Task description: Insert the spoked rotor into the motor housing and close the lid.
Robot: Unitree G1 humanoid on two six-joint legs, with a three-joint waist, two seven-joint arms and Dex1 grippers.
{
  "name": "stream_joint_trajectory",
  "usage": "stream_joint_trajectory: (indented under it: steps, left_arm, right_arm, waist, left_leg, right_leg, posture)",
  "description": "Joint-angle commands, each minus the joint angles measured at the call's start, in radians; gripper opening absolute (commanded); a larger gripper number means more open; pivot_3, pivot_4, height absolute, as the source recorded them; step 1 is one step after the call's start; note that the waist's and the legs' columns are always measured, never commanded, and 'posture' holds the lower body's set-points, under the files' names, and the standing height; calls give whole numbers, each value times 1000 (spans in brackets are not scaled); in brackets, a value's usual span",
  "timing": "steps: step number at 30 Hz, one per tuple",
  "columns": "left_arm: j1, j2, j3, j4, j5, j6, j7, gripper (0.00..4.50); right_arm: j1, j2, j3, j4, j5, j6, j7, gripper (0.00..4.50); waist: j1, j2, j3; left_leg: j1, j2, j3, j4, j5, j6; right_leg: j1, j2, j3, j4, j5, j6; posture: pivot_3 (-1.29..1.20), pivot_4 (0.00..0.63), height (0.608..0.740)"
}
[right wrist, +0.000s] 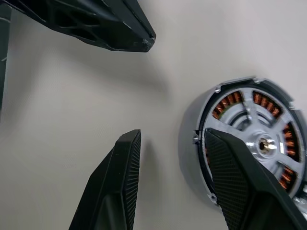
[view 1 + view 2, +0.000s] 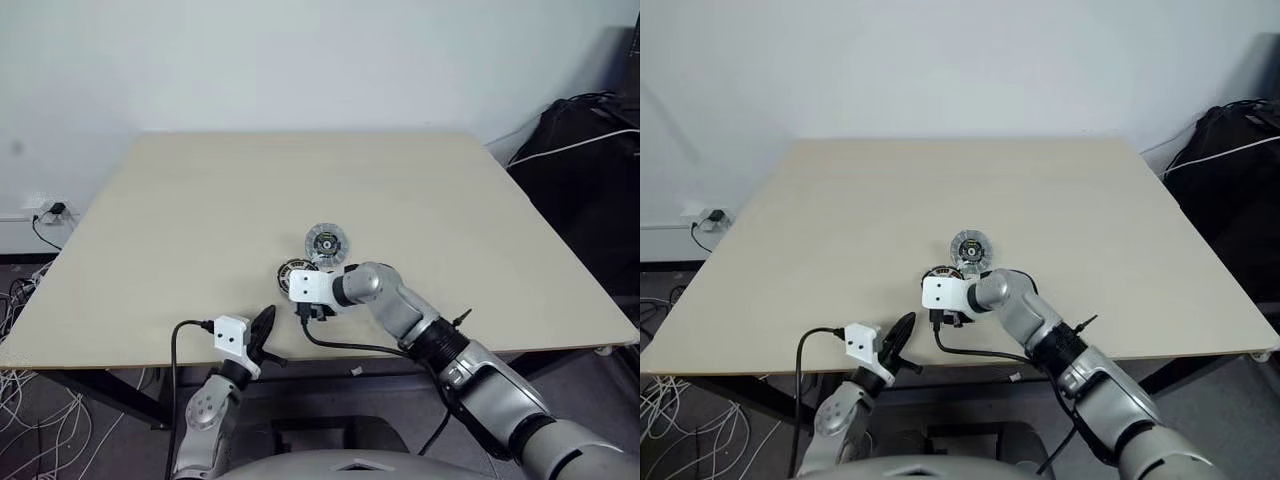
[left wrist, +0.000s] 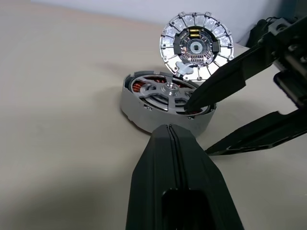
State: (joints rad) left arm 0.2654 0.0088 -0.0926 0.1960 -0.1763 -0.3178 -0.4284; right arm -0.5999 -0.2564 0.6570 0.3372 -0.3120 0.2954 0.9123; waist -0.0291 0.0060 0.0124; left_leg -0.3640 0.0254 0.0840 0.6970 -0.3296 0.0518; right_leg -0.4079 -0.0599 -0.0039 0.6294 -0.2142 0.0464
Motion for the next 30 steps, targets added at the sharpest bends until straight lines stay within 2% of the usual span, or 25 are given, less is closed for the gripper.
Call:
stream_joint_trajectory:
  steps: [1,12,15,20,30]
  left_arm:
    - [5,-9,-11,-46,2,-20,13,0]
    - [32,-17,-34,-93,12,-6,40,0]
    - [34,-18,-39,-94,14,-8,46,0]
    - [34,-20,-46,-82,16,-17,53,0]
    - [14,-29,-41,-10,18,-56,52,0]
  right_arm:
    - [-48,21,-16,47,-7,-34,-13,2282]
    - [-72,26,-22,135,-14,-62,-14,2282]
    - [-73,26,-23,139,-14,-60,-13,1663]
    - [-70,27,-26,136,-16,-56,-9,142]
    - [-62,25,-36,126,-18,-48,-11,106]
  waist:
    - [-3,0,0]
    - [-7,1,-1]
    - [-6,1,-1]
    - [-7,1,-1]
    - [-7,2,-1]
  left_leg:
    - [0,0,0,0,0,0]
    - [1,0,0,0,0,0]
    - [1,0,0,0,0,0]
    - [1,0,0,0,0,0]
    - [1,1,0,0,0,0]
  right_leg:
    - [0,0,0,0,0,0]
    - [1,0,0,0,0,0]
    - [1,0,0,1,0,0]
    - [1,0,0,1,0,0]
    - [1,0,0,1,1,-1]
  posture:
    - [0,0,740]
    - [0,0,740]
    - [0,0,740]
    - [0,0,740]
    - [0,0,740]
